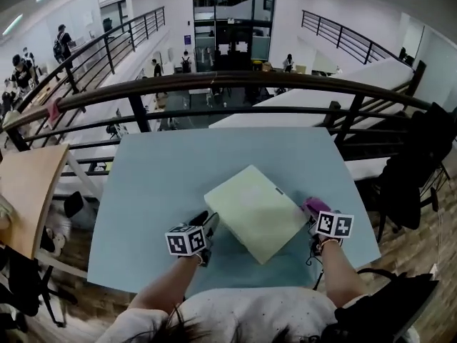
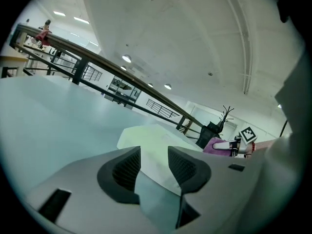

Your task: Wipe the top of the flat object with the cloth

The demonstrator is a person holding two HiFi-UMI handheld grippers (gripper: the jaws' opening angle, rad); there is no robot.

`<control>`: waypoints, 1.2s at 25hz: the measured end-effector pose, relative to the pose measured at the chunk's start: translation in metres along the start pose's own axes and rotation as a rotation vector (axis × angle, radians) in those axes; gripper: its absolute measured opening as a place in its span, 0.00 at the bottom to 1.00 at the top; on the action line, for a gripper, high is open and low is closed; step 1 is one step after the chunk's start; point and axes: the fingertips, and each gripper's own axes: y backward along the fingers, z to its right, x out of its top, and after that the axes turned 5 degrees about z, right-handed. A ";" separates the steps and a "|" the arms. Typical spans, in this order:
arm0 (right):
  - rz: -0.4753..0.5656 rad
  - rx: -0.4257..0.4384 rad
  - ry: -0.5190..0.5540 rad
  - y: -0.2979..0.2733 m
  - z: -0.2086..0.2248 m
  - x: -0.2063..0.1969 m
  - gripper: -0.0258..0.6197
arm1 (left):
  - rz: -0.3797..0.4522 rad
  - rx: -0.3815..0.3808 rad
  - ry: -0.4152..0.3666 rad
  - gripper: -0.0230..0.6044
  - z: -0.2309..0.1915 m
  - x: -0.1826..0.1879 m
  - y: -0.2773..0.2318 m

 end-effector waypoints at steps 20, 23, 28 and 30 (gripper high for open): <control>0.118 0.409 0.411 0.234 -0.054 0.187 0.09 | 0.339 0.119 0.000 0.04 0.266 0.122 0.128; 0.070 0.413 0.459 0.252 -0.033 0.169 0.09 | 0.365 0.116 0.001 0.04 0.298 0.112 0.135; 0.035 0.422 0.437 0.280 0.001 0.141 0.09 | 0.383 0.134 -0.001 0.04 0.336 0.082 0.151; 0.035 0.426 0.430 0.288 0.010 0.136 0.09 | 0.382 0.133 0.002 0.04 0.349 0.072 0.153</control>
